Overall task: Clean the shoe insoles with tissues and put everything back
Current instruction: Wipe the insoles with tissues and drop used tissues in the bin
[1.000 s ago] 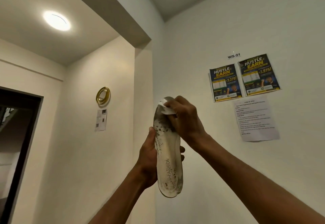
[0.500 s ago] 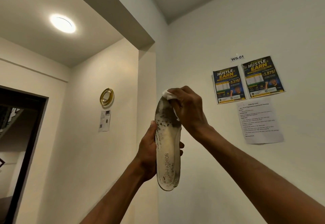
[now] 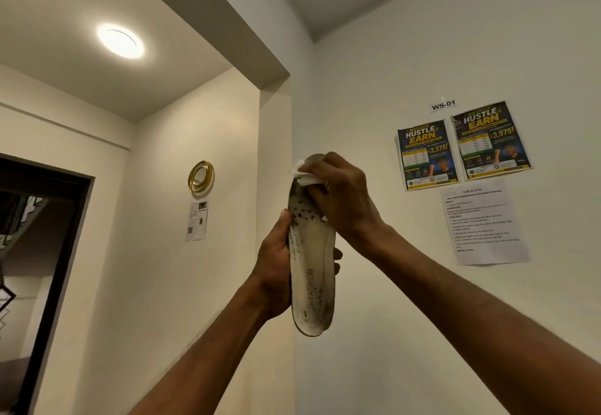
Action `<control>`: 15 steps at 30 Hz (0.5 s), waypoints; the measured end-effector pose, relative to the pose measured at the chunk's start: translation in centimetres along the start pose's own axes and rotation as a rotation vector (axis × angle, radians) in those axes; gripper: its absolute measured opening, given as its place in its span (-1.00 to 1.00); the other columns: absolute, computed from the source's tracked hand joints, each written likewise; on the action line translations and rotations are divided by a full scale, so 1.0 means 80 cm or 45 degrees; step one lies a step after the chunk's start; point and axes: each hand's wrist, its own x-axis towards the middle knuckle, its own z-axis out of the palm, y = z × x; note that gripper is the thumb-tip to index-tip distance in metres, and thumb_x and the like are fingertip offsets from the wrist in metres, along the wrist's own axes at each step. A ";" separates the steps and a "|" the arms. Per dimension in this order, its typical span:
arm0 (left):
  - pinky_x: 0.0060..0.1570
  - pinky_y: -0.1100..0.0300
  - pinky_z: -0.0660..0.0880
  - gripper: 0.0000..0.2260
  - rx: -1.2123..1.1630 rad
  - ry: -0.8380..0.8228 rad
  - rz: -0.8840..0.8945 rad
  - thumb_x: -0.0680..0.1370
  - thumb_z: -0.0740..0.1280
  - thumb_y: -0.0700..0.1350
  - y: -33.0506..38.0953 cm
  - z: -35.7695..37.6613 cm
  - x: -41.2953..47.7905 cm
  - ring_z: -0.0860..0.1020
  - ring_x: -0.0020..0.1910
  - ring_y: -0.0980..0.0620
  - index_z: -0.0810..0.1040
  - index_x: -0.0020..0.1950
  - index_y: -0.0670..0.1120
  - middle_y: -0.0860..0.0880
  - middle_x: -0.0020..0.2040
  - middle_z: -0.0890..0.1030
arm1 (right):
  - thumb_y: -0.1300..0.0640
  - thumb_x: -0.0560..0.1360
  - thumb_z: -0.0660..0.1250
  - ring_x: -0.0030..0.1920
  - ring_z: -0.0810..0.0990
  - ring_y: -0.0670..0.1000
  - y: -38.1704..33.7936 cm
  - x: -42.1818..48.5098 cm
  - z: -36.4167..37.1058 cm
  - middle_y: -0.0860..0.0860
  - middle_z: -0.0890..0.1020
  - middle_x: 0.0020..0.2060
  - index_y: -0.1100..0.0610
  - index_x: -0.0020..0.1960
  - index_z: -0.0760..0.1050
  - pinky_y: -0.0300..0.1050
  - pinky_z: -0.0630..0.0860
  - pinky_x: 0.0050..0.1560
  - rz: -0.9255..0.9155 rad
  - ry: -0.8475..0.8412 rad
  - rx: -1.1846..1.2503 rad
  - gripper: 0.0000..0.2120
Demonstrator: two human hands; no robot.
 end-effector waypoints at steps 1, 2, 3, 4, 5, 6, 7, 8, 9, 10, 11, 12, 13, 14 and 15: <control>0.04 -0.15 0.59 -0.37 -0.007 0.001 0.011 0.65 -0.04 0.31 0.000 0.001 0.000 0.65 -0.02 -0.25 0.72 0.12 -0.02 -0.30 0.08 0.66 | 0.33 0.46 0.47 -0.03 0.64 0.11 -0.001 -0.001 0.002 0.17 0.62 0.02 0.29 0.07 0.63 -0.03 0.65 -0.08 -0.016 -0.018 0.002 -0.81; 0.06 -0.18 0.58 -0.41 -0.021 0.007 0.030 0.66 -0.04 0.29 0.001 0.002 0.001 0.65 -0.02 -0.25 0.73 0.09 0.03 -0.27 0.07 0.68 | 0.33 0.46 0.46 -0.05 0.64 0.13 -0.004 -0.004 0.005 0.18 0.61 0.00 0.30 0.08 0.63 -0.01 0.65 -0.10 -0.073 -0.073 -0.005 -0.81; 0.06 -0.20 0.58 -0.43 -0.034 0.017 0.052 0.68 -0.04 0.26 0.002 0.002 0.001 0.66 -0.03 -0.24 0.74 0.04 0.08 -0.23 0.04 0.70 | 0.33 0.47 0.45 -0.07 0.64 0.15 -0.007 -0.007 0.009 0.19 0.61 -0.01 0.31 0.09 0.63 0.00 0.65 -0.12 -0.140 -0.135 -0.016 -0.80; 0.06 -0.20 0.58 -0.44 -0.044 0.026 0.067 0.68 -0.05 0.24 0.003 0.002 0.001 0.66 -0.04 -0.24 0.74 0.01 0.11 -0.21 0.02 0.71 | 0.32 0.47 0.45 -0.09 0.64 0.16 -0.008 -0.010 0.011 0.20 0.61 -0.02 0.31 0.10 0.63 0.01 0.65 -0.13 -0.171 -0.166 -0.017 -0.79; 0.07 -0.20 0.57 -0.43 -0.048 0.027 0.069 0.68 -0.05 0.24 0.004 0.002 0.001 0.65 -0.04 -0.24 0.75 -0.01 0.10 -0.20 0.01 0.71 | 0.32 0.47 0.45 -0.09 0.64 0.17 -0.008 -0.011 0.012 0.20 0.62 -0.01 0.30 0.11 0.63 0.03 0.66 -0.14 -0.145 -0.155 -0.007 -0.78; 0.08 -0.19 0.57 -0.42 -0.054 0.020 0.063 0.68 -0.05 0.25 0.004 0.001 0.002 0.64 -0.02 -0.25 0.75 -0.02 0.09 -0.21 0.01 0.70 | 0.32 0.47 0.45 -0.08 0.65 0.17 -0.006 -0.011 0.012 0.19 0.62 -0.01 0.29 0.11 0.63 0.03 0.66 -0.13 -0.083 -0.114 0.010 -0.78; 0.09 -0.19 0.56 -0.41 -0.060 0.015 0.057 0.68 -0.05 0.25 0.004 0.000 0.002 0.64 -0.02 -0.24 0.75 -0.02 0.08 -0.21 0.02 0.70 | 0.31 0.47 0.46 -0.08 0.65 0.17 -0.005 -0.011 0.012 0.18 0.62 0.00 0.28 0.11 0.63 0.03 0.66 -0.13 -0.041 -0.075 0.023 -0.79; 0.09 -0.19 0.56 -0.41 -0.071 0.017 0.059 0.68 -0.05 0.24 0.004 0.000 0.003 0.65 -0.03 -0.23 0.75 -0.03 0.09 -0.20 0.01 0.71 | 0.30 0.48 0.46 -0.08 0.65 0.17 -0.005 -0.012 0.013 0.18 0.62 0.00 0.28 0.10 0.63 0.03 0.66 -0.14 -0.047 -0.080 0.026 -0.79; 0.06 -0.18 0.57 -0.42 -0.085 0.029 0.067 0.69 -0.05 0.23 0.004 -0.001 0.004 0.67 -0.07 -0.20 0.75 -0.04 0.10 -0.18 -0.02 0.71 | 0.29 0.48 0.46 -0.10 0.65 0.17 -0.006 -0.014 0.015 0.19 0.62 -0.01 0.28 0.10 0.63 0.03 0.66 -0.15 -0.099 -0.131 0.017 -0.79; 0.03 -0.16 0.59 -0.43 -0.095 0.041 0.078 0.69 -0.04 0.21 0.004 -0.002 0.005 0.68 -0.10 -0.17 0.75 -0.06 0.11 -0.16 -0.04 0.72 | 0.28 0.48 0.46 -0.12 0.65 0.18 -0.007 -0.016 0.017 0.20 0.62 -0.02 0.30 0.11 0.62 0.02 0.67 -0.16 -0.166 -0.188 0.001 -0.79; 0.01 -0.15 0.59 -0.43 -0.099 0.045 0.084 0.69 -0.04 0.21 0.005 -0.003 0.005 0.68 -0.12 -0.16 0.75 -0.06 0.10 -0.16 -0.06 0.72 | 0.27 0.49 0.45 -0.13 0.66 0.18 -0.008 -0.018 0.018 0.20 0.62 -0.02 0.30 0.11 0.62 0.01 0.67 -0.16 -0.200 -0.218 -0.006 -0.79; 0.02 -0.16 0.58 -0.43 -0.100 0.036 0.080 0.69 -0.04 0.21 0.006 -0.004 0.005 0.68 -0.12 -0.17 0.75 -0.06 0.09 -0.16 -0.05 0.72 | 0.27 0.49 0.45 -0.13 0.66 0.18 -0.008 -0.018 0.019 0.20 0.62 -0.03 0.30 0.10 0.62 0.01 0.67 -0.16 -0.178 -0.202 0.003 -0.80; 0.06 -0.17 0.56 -0.42 -0.100 0.021 0.073 0.68 -0.04 0.22 0.007 -0.004 0.006 0.67 -0.10 -0.18 0.76 -0.06 0.08 -0.17 -0.05 0.71 | 0.28 0.49 0.45 -0.13 0.66 0.18 -0.007 -0.016 0.018 0.20 0.63 -0.03 0.29 0.09 0.63 0.01 0.67 -0.16 -0.121 -0.156 0.021 -0.81; 0.09 -0.19 0.54 -0.42 -0.099 0.013 0.065 0.68 -0.04 0.23 0.007 -0.005 0.007 0.66 -0.09 -0.18 0.76 -0.07 0.08 -0.17 -0.06 0.71 | 0.29 0.48 0.45 -0.14 0.66 0.18 -0.006 -0.016 0.018 0.20 0.63 -0.03 0.29 0.07 0.63 0.01 0.66 -0.17 -0.078 -0.110 0.033 -0.82; 0.09 -0.18 0.54 -0.42 -0.102 0.016 0.063 0.68 -0.04 0.22 0.007 -0.006 0.008 0.66 -0.10 -0.17 0.76 -0.08 0.08 -0.16 -0.07 0.71 | 0.29 0.48 0.45 -0.14 0.65 0.18 -0.006 -0.016 0.018 0.20 0.62 -0.03 0.29 0.07 0.63 0.01 0.66 -0.17 -0.076 -0.105 0.031 -0.82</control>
